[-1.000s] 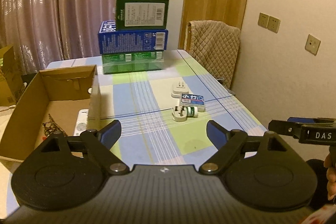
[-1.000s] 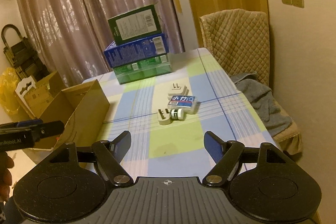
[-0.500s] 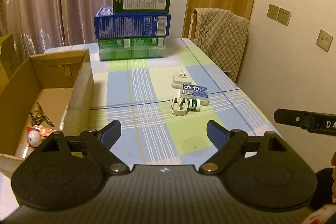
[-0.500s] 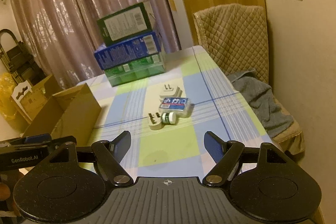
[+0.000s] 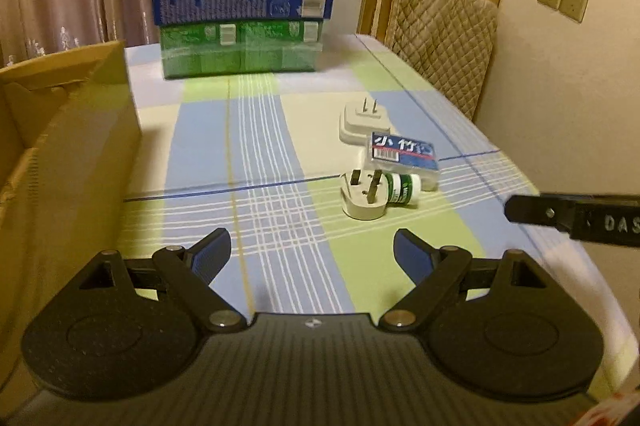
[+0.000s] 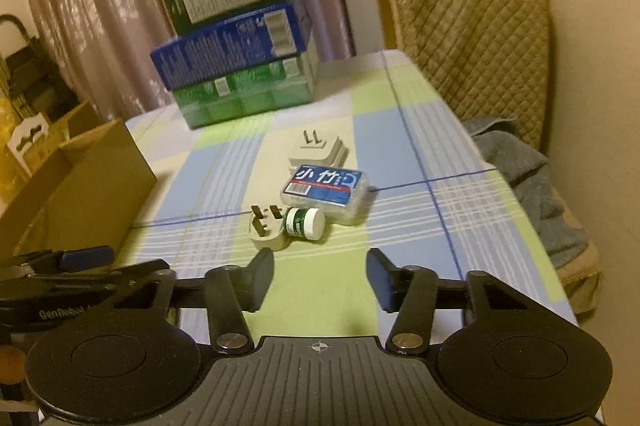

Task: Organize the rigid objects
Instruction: 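Grasp the white three-pin plug with the left gripper while the right gripper grasps the green-and-white jar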

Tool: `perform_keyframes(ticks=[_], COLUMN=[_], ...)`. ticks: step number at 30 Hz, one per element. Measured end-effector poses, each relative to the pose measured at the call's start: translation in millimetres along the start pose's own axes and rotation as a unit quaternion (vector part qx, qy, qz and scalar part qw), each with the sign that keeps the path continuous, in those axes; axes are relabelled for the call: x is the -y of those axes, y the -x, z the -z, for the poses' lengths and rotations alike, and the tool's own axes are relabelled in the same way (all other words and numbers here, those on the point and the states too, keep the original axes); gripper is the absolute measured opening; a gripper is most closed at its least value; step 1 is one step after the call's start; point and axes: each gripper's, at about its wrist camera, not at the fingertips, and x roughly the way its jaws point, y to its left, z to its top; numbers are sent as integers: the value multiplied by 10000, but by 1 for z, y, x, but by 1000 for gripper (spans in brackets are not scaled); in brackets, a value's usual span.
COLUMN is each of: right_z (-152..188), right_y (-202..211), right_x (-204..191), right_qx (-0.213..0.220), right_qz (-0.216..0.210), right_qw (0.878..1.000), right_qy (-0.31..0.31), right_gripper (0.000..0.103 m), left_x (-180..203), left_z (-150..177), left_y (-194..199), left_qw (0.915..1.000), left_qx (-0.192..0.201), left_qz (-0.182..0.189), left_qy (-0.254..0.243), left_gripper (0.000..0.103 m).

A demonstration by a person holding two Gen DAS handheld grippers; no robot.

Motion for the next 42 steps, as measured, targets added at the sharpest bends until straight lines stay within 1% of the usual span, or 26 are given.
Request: perform_keyframes(ticks=[3,6,9,11,14,17,20,22,26,30,35,38,42], right_z=[-7,-15,-22,-24,-27,-30,-28,-27,-25,-26,-25,-22,-19], right_y=[-25,-48,-68,-80,-96,-106,-119,-125,-133,-133,-117,-109,-110], right_x=[3,4,4,4,3,-4,-9,-10,-9,-3,7,14,23], right_qx=[-53,-109,-183,-251,-334,-373,-475,-549,-590,-611,-720,-780,-811], right_qz=[-72,-125,-192,-213,-290,-315,-82,-49,-47,-94,79,267,324], right_qw=[9999,9998,9996,9995,9990,9988,9987,9982,9980,9981,9974,9966,9962], right_qy=[48,72,50,24,-74,5,188,218,232,46,-51,-26,-16], right_gripper=[44,42,40,35,34,34,34,34,34,32,30,30,31], left_x=[6,11,16,15,11,6,3,2,-2,-3,1,5,9], left_z=[1,0,0,-2,-1,0,-1,-2,-3,-2,-2,-4,-7], left_y=[-20,-35,-47,-56,-66,-70,-74,-75,-79,-81,-85,-91,-96], left_qw=[9998,9996,9985,9981,9982,9985,9990,9991,9995,9994,9990,9988,9986], left_qx=[27,26,2,-93,-132,-155,-205,-182,-194,-193,-163,-114,-20], left_qz=[-13,-87,-25,37,57,107,142,132,108,227,401,413,430], left_qy=[-200,-268,-551,-601,-575,-505,-373,-358,-238,-158,-131,-222,-302], left_gripper=[86,86,86,86,86,86,86,86,86,86,85,83,83])
